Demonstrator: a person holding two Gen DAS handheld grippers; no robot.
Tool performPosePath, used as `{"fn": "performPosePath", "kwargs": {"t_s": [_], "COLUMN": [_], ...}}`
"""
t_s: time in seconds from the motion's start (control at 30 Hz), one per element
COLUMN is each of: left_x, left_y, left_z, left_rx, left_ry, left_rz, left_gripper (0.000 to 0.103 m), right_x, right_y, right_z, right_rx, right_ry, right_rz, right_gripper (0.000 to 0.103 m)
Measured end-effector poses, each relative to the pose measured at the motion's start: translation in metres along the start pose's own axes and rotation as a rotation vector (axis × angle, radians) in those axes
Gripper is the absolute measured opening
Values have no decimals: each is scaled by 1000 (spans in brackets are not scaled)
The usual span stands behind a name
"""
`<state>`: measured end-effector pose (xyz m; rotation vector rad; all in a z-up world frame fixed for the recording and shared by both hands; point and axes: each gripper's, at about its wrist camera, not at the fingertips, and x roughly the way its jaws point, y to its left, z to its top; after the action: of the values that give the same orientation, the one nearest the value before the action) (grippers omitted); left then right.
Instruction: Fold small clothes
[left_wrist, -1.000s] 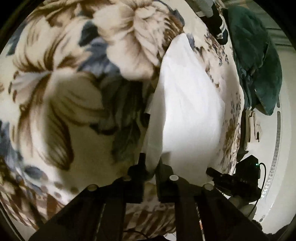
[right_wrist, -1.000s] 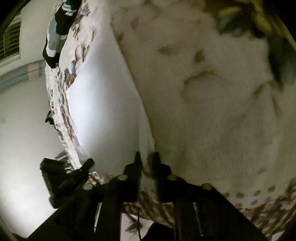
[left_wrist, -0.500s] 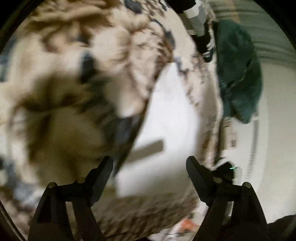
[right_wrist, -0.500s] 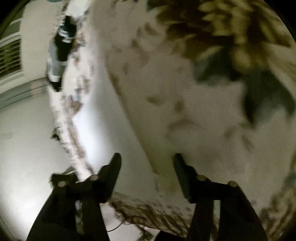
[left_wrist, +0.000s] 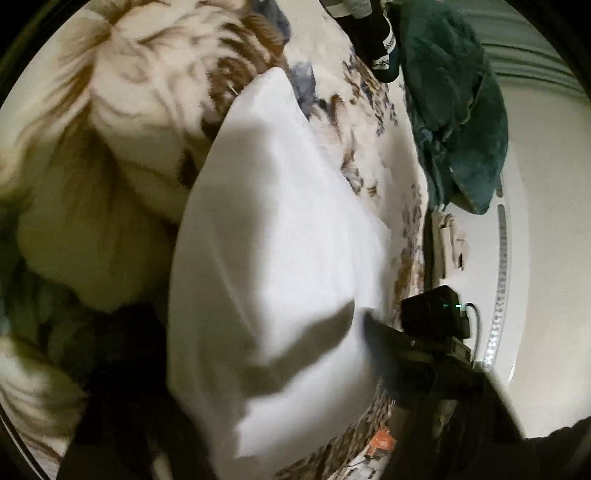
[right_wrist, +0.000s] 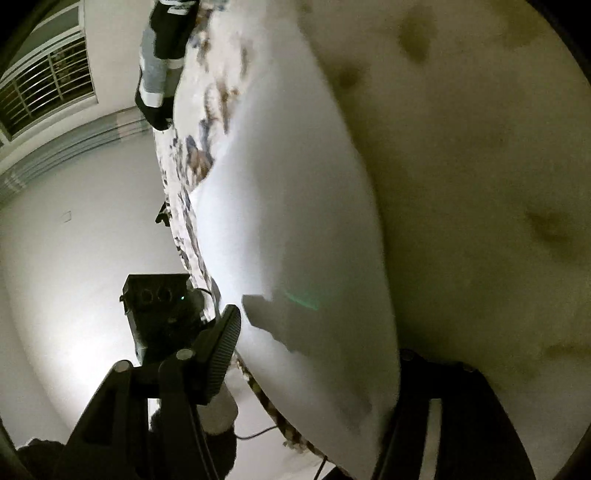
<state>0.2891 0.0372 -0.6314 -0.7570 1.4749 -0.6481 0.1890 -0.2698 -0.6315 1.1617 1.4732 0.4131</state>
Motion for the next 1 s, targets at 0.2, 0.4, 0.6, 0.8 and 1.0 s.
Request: {"fn": "performPosePath", "kwargs": {"t_s": [0.2, 0.4, 0.6, 0.8, 1.0], "left_x": [-17, -59, -103, -131, -115], "left_y": [-26, -70, -123, -160, -153], "left_z": [1, 32, 116, 239, 346], "left_rx": [41, 87, 161, 224, 236], "left_ry": [-20, -57, -149, -279, -326], "left_rz": [11, -18, -36, -27, 62], "left_gripper": [15, 15, 15, 15, 19], "right_x": [-8, -34, -51, -39, -2], "right_y": [37, 110, 215, 303, 338], "right_z": [-2, 9, 69, 178, 289], "right_rx": [-49, -144, -270, -379, -413], "right_ry": [-39, -75, -160, -270, -310], "right_rz": [-68, -97, -98, -60, -65], "right_gripper": [12, 12, 12, 11, 12]}}
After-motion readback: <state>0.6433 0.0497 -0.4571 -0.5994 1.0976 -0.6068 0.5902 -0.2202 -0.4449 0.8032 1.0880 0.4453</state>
